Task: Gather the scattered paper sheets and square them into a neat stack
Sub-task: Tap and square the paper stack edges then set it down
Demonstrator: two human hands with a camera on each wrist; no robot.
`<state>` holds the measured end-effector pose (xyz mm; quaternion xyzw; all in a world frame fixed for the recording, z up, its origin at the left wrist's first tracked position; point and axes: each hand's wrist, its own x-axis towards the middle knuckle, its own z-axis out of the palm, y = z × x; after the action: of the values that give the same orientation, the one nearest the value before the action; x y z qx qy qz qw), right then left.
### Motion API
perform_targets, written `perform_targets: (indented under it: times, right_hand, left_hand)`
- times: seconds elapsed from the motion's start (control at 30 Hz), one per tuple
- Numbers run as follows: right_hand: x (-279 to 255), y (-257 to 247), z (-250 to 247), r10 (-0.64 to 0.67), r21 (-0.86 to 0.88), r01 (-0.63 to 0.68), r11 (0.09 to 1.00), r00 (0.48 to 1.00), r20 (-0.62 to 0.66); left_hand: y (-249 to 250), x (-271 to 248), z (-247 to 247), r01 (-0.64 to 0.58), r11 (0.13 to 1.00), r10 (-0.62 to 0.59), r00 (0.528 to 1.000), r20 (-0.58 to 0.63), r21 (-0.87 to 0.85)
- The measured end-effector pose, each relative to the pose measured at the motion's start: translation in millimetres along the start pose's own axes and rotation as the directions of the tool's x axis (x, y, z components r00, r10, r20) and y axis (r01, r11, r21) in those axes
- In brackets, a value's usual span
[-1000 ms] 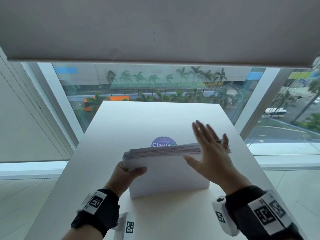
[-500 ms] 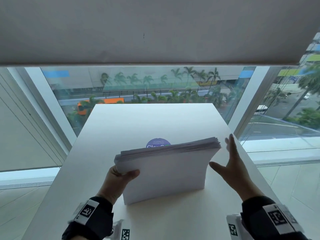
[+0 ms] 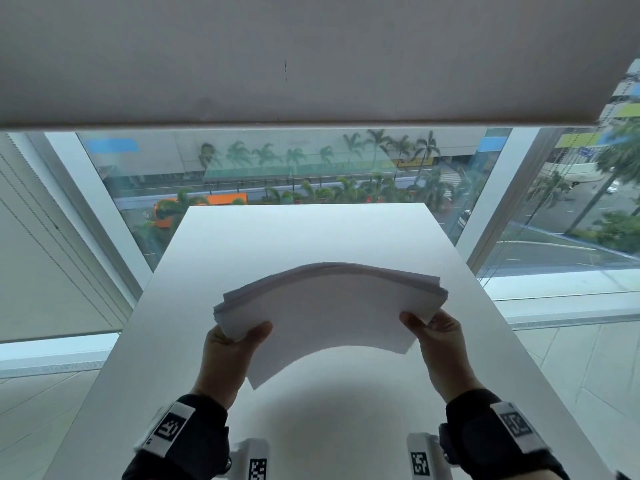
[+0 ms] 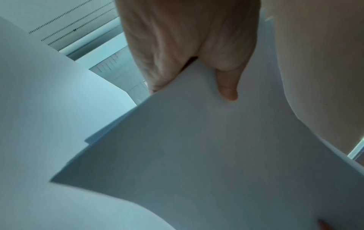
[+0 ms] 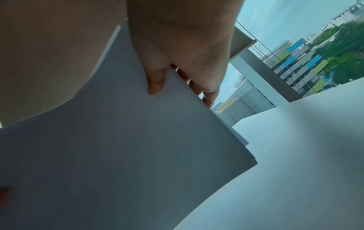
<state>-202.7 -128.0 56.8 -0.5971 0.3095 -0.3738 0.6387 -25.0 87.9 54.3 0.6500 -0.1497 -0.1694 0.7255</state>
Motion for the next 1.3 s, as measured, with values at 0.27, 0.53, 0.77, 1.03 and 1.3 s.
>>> perform_targets:
  times: [0.27,0.53,0.77,1.03,1.3]
  right_hand:
    - [-6,2,-2,-0.018,-0.020,0.019,1.000,1.000,0.024]
    - [11,2,-4,0.062,-0.117,-0.052,0.992,0.995,0.081]
    - [9,16,-2,0.041,-0.209,-0.061,0.976,0.994,-0.099]
    - [-5,8,-8,-0.038,-0.104,0.028,0.994,0.996,-0.087]
    - [-4,9,-7,0.032,-0.135,-0.033,0.990,0.999,-0.007]
  left_hand:
    - [-3,-1,-7,-0.043,0.999,0.043,0.999,0.006,-0.013]
    - [-4,12,-20,0.070,0.995,-0.082,0.980,0.178,0.078]
    - [-14,10,-10,0.131,0.988,-0.140,0.983,0.118,0.079]
    - [0,12,-8,0.105,0.994,-0.098,0.980,0.175,-0.032]
    - [-10,13,-8,0.085,0.996,-0.084,0.978,0.192,0.007]
